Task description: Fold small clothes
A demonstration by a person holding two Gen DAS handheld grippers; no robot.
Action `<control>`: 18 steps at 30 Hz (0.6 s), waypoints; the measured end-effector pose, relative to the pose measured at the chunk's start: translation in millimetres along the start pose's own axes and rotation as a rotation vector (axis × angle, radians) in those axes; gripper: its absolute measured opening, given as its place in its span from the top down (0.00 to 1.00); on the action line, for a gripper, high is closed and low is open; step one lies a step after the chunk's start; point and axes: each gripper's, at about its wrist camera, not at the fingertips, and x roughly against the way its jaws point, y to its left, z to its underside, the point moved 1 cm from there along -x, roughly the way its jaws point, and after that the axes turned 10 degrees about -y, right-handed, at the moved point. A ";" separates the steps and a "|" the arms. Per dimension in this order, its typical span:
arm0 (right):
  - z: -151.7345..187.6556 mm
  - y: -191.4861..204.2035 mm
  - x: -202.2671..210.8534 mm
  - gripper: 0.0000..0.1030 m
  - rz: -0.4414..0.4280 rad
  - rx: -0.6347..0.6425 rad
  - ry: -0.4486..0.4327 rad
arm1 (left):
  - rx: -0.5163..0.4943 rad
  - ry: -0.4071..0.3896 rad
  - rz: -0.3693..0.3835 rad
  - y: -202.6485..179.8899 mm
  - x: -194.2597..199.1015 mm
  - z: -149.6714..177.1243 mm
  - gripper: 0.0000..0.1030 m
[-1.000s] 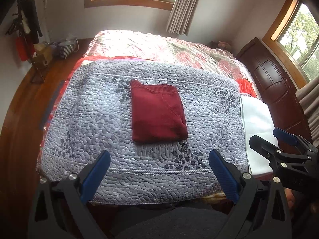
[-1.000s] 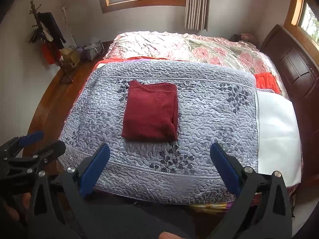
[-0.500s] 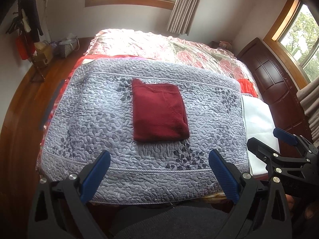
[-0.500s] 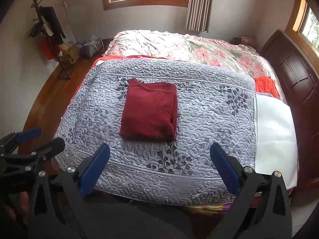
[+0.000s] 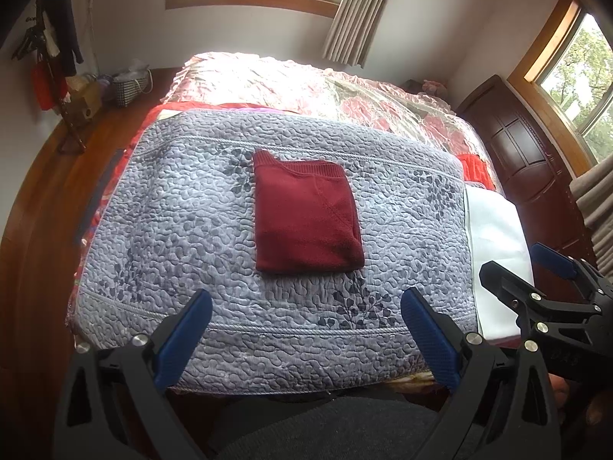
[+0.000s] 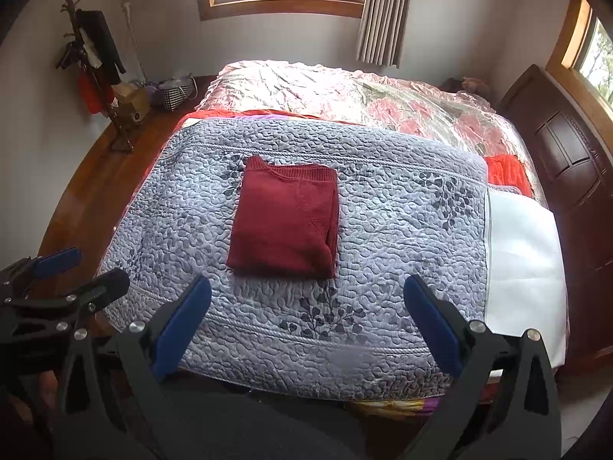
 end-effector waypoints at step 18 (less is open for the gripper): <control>-2.6 -1.5 -2.2 0.03 -0.002 -0.002 -0.006 | -0.008 0.007 0.003 -1.9 -4.6 -3.3 0.04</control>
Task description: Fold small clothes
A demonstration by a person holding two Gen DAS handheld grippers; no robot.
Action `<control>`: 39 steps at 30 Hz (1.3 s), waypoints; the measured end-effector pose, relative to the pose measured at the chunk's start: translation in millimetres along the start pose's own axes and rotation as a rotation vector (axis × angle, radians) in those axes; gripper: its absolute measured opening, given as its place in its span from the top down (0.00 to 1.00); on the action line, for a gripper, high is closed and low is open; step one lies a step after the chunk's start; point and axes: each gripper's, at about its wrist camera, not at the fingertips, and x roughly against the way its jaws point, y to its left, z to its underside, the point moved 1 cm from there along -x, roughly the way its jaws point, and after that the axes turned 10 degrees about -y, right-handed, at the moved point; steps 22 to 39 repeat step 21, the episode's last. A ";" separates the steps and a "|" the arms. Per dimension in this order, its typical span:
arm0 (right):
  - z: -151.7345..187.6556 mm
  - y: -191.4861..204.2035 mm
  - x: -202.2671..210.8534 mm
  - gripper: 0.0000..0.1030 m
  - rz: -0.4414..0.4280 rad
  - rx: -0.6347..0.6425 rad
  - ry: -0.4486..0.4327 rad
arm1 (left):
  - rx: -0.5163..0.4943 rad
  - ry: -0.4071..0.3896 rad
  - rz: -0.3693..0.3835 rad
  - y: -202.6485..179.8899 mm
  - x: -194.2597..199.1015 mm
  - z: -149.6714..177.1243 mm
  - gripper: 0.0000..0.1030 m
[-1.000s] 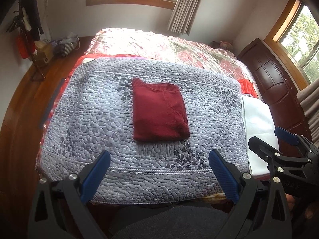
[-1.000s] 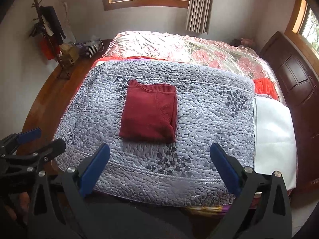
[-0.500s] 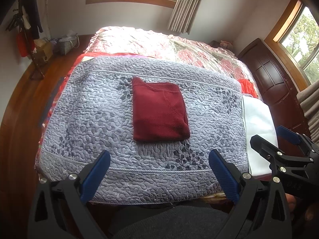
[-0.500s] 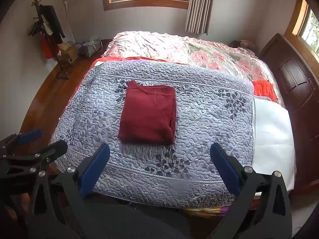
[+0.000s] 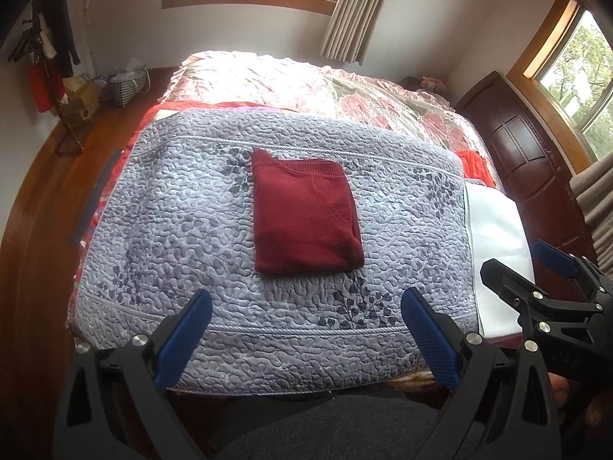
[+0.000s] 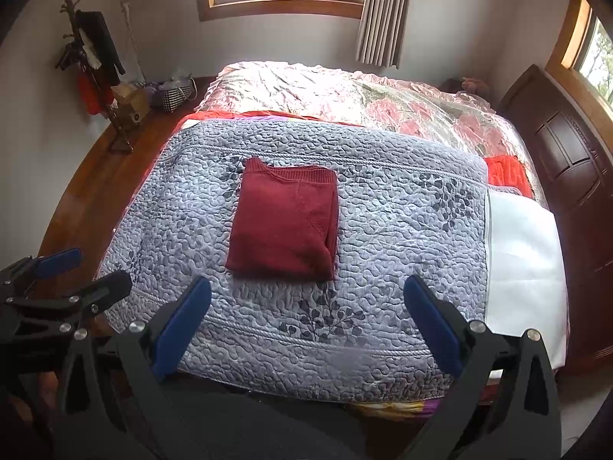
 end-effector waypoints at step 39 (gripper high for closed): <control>-0.5 -3.0 -0.8 0.03 0.007 -0.003 0.014 | -0.006 -0.003 0.002 0.4 2.3 -0.8 0.04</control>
